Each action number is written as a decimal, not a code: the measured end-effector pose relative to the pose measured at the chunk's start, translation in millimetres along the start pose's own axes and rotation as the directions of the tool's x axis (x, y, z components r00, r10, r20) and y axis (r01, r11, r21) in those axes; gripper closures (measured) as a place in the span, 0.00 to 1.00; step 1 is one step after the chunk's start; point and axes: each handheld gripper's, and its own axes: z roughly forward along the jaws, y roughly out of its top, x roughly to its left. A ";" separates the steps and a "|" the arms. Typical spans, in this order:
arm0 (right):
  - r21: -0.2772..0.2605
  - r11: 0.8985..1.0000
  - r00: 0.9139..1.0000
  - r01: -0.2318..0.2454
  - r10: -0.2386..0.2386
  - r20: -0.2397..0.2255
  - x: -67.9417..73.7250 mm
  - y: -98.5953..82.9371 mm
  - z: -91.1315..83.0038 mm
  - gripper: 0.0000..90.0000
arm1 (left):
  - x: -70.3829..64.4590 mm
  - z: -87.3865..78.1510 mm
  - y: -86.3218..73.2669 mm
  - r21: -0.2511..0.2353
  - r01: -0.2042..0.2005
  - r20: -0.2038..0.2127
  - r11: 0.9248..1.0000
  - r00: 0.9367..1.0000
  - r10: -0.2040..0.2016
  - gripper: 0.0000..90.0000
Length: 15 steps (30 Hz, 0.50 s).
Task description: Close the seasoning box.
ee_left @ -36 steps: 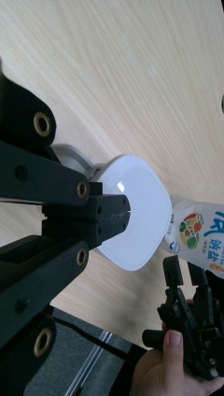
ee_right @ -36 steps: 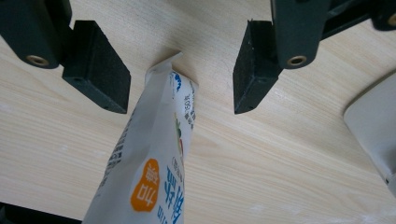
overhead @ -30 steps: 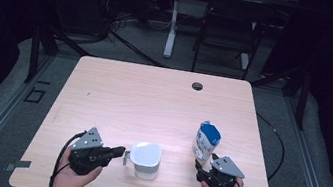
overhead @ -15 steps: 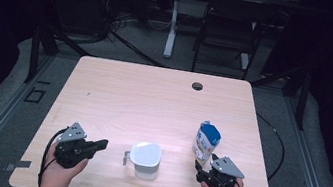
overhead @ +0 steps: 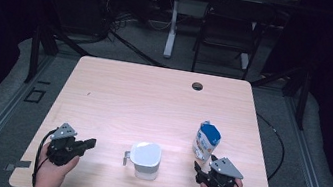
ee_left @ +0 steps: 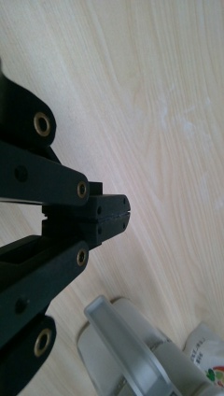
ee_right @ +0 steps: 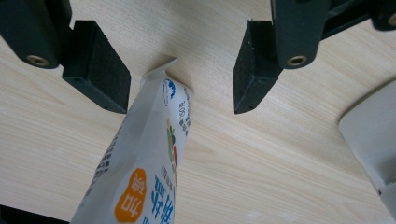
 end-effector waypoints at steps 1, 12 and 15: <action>0.004 1.000 1.000 0.004 -0.004 0.000 -0.1 -0.2 0.0 0.41 | 1.2 0.5 -1.1 0.001 0.000 -0.008 1.000 1.000 0.000 1.00; 0.005 1.000 1.000 0.005 -0.005 0.000 0.6 -1.0 0.4 0.41 | 16.0 1.9 -10.8 0.008 0.037 -0.058 0.999 0.998 -0.036 1.00; 0.009 1.000 1.000 0.010 -0.010 -0.001 0.6 -1.5 1.0 0.41 | 20.2 0.7 -12.5 0.006 0.051 -0.070 0.999 0.996 -0.051 1.00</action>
